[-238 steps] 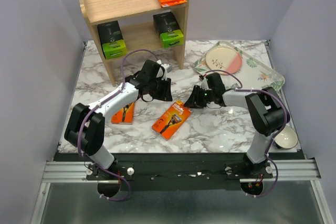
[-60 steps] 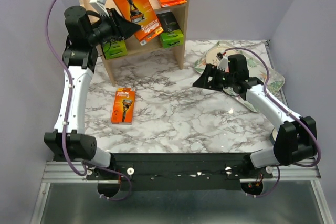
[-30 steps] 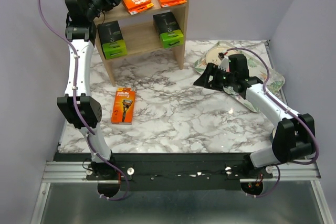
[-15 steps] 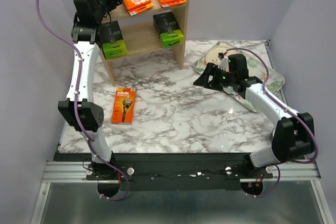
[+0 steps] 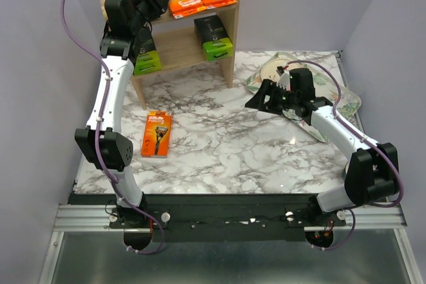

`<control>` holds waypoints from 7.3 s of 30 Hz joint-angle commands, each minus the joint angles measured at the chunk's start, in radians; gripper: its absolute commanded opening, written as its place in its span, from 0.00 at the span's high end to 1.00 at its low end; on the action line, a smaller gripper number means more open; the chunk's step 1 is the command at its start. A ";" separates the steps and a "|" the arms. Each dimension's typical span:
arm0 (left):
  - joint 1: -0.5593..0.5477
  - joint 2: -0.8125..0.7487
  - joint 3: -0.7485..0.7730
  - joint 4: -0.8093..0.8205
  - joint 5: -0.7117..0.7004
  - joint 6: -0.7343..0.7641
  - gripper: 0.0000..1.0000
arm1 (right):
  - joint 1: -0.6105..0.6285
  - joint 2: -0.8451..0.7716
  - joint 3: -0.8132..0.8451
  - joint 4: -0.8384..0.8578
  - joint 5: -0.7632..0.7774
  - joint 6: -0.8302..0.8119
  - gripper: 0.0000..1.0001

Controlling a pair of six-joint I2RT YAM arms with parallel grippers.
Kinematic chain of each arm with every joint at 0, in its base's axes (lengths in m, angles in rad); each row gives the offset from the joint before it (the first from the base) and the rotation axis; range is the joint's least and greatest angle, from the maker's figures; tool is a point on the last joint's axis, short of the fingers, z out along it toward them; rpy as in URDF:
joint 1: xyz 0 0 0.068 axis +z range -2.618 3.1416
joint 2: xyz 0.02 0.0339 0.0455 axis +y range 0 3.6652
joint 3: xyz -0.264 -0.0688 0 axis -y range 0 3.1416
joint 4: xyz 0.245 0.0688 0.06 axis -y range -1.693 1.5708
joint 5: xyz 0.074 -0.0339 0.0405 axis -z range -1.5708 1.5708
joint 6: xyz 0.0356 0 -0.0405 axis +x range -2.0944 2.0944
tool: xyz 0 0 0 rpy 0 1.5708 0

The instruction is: Place and organize the shaving razors onto the shelf

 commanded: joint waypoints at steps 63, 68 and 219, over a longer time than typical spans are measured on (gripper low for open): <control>-0.350 -0.414 -0.651 0.424 -0.254 1.688 1.00 | 0.002 0.028 0.154 0.168 -0.034 0.102 0.18; -0.342 -0.454 -0.715 0.451 -0.259 1.709 1.00 | 0.002 0.036 0.150 0.170 -0.032 0.110 0.18; 0.251 -0.772 -1.123 -0.483 -0.029 0.328 0.16 | 0.281 0.359 0.311 0.153 -0.011 0.123 0.16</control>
